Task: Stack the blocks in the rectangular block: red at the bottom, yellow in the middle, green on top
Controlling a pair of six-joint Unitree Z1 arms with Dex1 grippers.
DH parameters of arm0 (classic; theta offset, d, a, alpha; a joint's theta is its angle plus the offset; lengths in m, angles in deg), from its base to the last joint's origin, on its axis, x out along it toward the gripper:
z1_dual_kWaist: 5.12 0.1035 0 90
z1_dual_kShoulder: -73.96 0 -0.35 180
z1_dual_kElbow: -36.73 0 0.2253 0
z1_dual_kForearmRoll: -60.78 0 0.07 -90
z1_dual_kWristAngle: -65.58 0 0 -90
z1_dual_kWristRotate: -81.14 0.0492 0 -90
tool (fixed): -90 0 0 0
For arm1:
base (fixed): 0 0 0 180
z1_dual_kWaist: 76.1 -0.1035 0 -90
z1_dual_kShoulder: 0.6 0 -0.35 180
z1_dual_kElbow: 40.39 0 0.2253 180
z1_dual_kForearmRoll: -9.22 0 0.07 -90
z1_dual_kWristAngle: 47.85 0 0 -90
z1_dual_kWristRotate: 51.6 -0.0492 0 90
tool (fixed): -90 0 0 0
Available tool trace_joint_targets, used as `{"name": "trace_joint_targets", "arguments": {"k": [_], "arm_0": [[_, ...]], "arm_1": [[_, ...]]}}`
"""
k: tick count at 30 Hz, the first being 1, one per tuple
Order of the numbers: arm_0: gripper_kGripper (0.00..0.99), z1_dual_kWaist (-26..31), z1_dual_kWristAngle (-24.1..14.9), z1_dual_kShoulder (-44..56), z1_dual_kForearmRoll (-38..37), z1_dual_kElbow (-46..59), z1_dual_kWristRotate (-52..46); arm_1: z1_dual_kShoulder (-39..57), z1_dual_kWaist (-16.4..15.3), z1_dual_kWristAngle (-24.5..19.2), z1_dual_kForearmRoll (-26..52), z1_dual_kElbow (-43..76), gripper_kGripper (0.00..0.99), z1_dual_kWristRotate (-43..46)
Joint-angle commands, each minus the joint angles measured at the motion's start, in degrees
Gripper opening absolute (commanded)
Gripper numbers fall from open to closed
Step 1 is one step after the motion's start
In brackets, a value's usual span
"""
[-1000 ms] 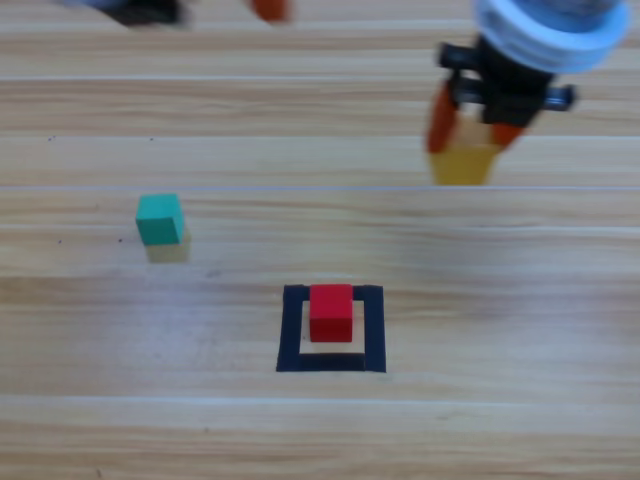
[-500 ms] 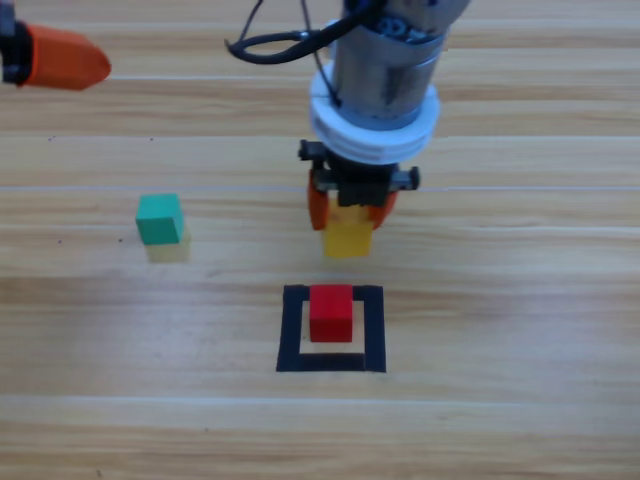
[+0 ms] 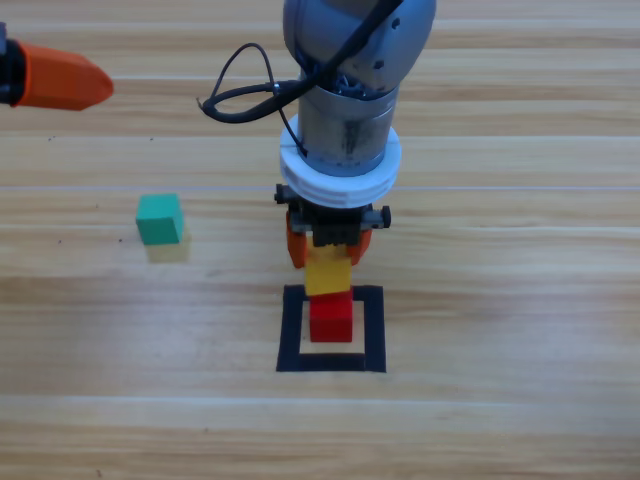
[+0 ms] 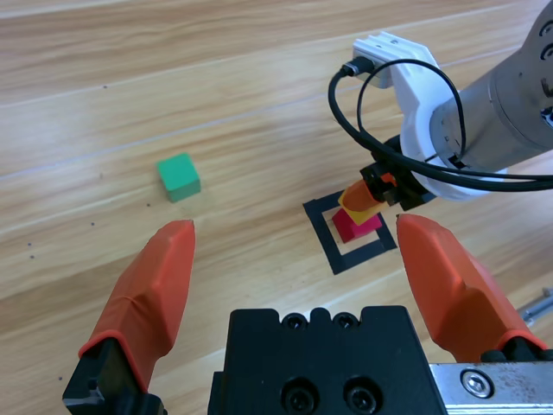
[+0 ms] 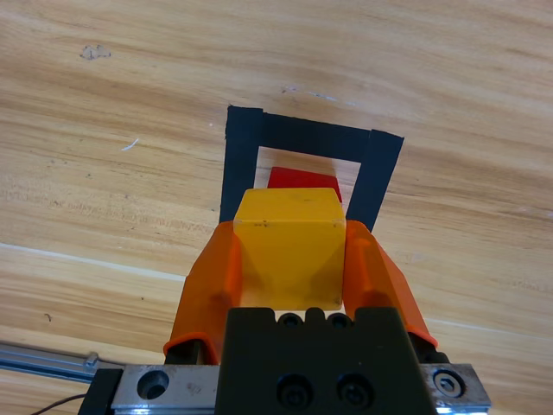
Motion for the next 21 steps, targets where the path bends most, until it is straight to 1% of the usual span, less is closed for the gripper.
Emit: {"name": "trace_joint_targets", "arguments": {"k": [1, 21], "arm_0": [[0.99, 1.6, 2.0, -1.6, 0.3, 1.2, -1.8], [0.99, 2.9, 5.1, -6.3, 0.1, 0.8, -3.3]], "arm_1": [[-3.6, -1.7, 1.1, -1.0, -0.2, 0.0, -1.0], [-5.1, -2.4, 0.4, -2.0, -0.2, 0.0, -1.8]]}}
